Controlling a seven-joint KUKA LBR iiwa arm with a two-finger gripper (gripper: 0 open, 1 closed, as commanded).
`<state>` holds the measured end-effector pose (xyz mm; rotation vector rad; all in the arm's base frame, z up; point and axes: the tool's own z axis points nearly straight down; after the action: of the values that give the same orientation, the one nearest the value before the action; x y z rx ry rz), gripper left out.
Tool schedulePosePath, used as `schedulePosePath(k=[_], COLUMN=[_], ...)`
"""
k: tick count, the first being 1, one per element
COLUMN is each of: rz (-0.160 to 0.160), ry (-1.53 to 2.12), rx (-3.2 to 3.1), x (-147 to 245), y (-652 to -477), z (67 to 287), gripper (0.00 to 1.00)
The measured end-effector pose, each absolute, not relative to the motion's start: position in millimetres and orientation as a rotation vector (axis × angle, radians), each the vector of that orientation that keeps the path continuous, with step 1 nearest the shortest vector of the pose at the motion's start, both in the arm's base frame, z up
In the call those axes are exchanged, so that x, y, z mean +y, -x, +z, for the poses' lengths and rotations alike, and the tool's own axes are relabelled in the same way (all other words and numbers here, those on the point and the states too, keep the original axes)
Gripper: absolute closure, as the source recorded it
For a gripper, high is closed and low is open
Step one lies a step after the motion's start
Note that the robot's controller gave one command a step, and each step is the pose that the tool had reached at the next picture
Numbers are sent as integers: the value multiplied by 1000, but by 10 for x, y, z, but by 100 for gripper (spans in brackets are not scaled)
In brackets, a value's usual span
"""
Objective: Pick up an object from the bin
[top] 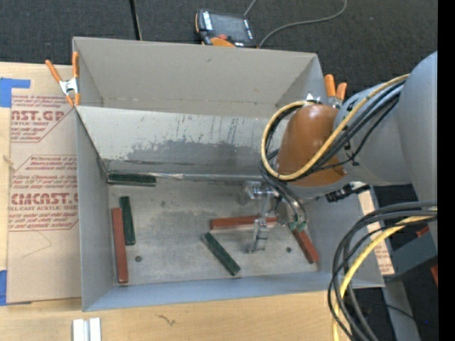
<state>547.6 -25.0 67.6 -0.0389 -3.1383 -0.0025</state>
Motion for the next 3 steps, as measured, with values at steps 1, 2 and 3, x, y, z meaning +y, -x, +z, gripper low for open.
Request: schedulePosePath(k=[1,2,3], rz=[-2,-2,-1], ry=[37,37,35], rx=[-3142,-3142,-3150], x=[-239,-238,-230], y=[-5479,-5483,-5506], z=[673,684,1494], gripper=[0,100,100])
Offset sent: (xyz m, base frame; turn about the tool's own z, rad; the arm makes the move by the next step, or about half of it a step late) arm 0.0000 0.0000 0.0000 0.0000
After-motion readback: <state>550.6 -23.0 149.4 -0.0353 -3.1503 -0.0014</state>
